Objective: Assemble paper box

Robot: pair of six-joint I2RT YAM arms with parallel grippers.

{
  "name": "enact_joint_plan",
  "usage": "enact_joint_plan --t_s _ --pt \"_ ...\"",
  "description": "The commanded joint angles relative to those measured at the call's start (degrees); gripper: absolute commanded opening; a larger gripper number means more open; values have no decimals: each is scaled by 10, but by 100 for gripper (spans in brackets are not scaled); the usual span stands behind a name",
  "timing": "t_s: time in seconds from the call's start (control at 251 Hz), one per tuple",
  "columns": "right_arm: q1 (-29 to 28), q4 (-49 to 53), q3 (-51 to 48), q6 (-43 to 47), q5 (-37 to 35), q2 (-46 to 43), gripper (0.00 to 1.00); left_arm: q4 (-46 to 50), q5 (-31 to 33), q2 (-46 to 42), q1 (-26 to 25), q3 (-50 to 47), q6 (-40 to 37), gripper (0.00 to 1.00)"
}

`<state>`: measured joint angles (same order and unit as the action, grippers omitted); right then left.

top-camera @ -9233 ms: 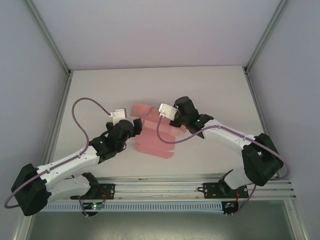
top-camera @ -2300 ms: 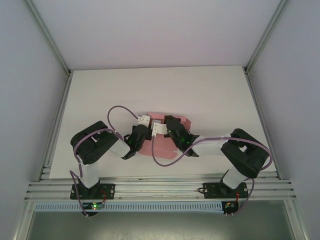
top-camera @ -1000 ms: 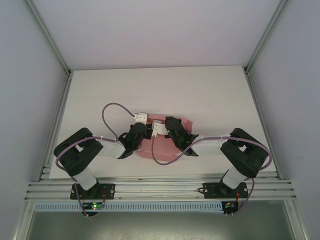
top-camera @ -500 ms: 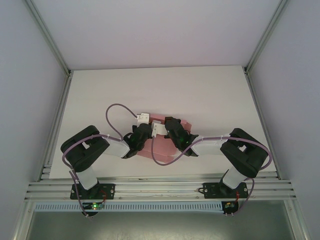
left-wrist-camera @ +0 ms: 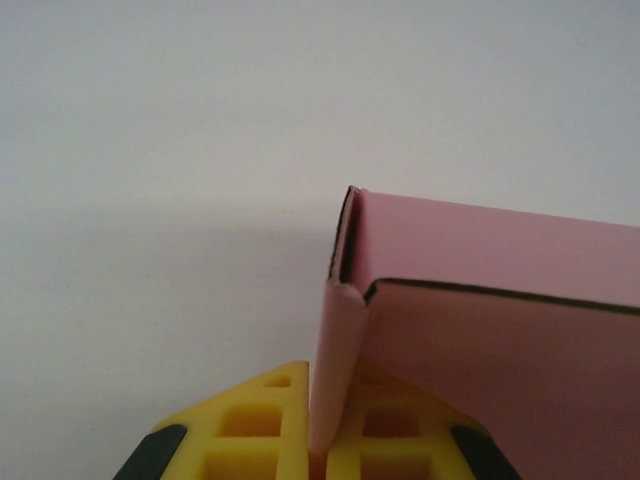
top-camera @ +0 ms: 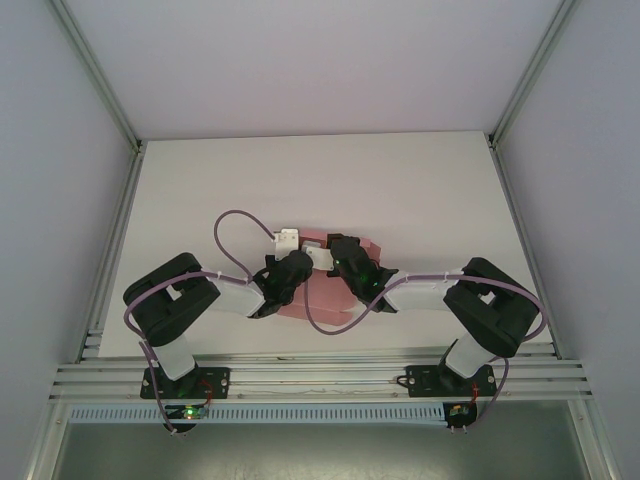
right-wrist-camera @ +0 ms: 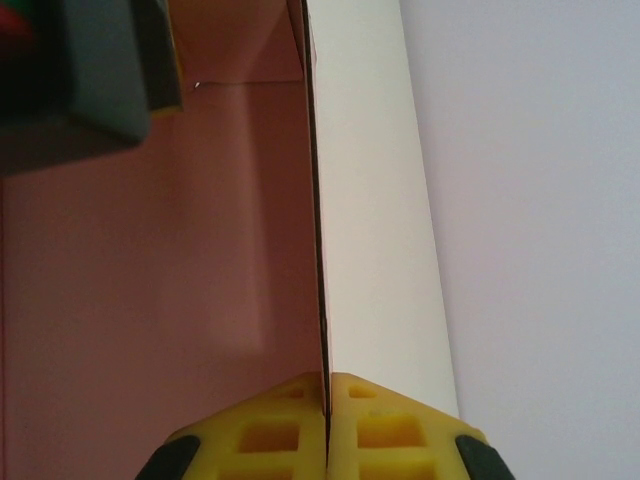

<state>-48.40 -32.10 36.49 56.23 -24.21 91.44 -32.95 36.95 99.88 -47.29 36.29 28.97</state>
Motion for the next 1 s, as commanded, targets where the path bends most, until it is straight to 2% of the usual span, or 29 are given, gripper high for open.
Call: enact_joint_plan --t_s 0.0,0.052,0.072,0.152,0.192,0.383,0.551,0.678,0.818,0.998 --pt "15 69 -17 -25 -57 -28 0 96 127 19 46 -40 -4 0" --pt "16 72 -14 -31 -53 -29 0 13 38 18 46 -60 -59 0" --pt "16 72 -14 -31 -53 -28 0 -13 6 18 45 -66 -73 3" --pt "16 68 -14 -34 -51 -26 0 -49 -79 13 46 -72 -84 31" --pt "17 68 -13 -34 -51 -25 0 -48 -101 10 46 -67 -85 37" --pt "15 64 -10 -44 -54 -14 0 -25 -127 -19 45 -59 -85 42" --pt "12 62 -8 -41 -55 -13 0 -25 -173 -71 43 -73 -95 56" --pt "8 61 -7 -41 -55 -16 0 2 -191 -112 44 -70 -82 62" --pt "4 54 -7 -38 -56 -19 0 20 -185 -139 43 -66 -77 63" --pt "1 49 -9 -39 -46 -29 0 44 -156 -119 44 -49 -75 61"
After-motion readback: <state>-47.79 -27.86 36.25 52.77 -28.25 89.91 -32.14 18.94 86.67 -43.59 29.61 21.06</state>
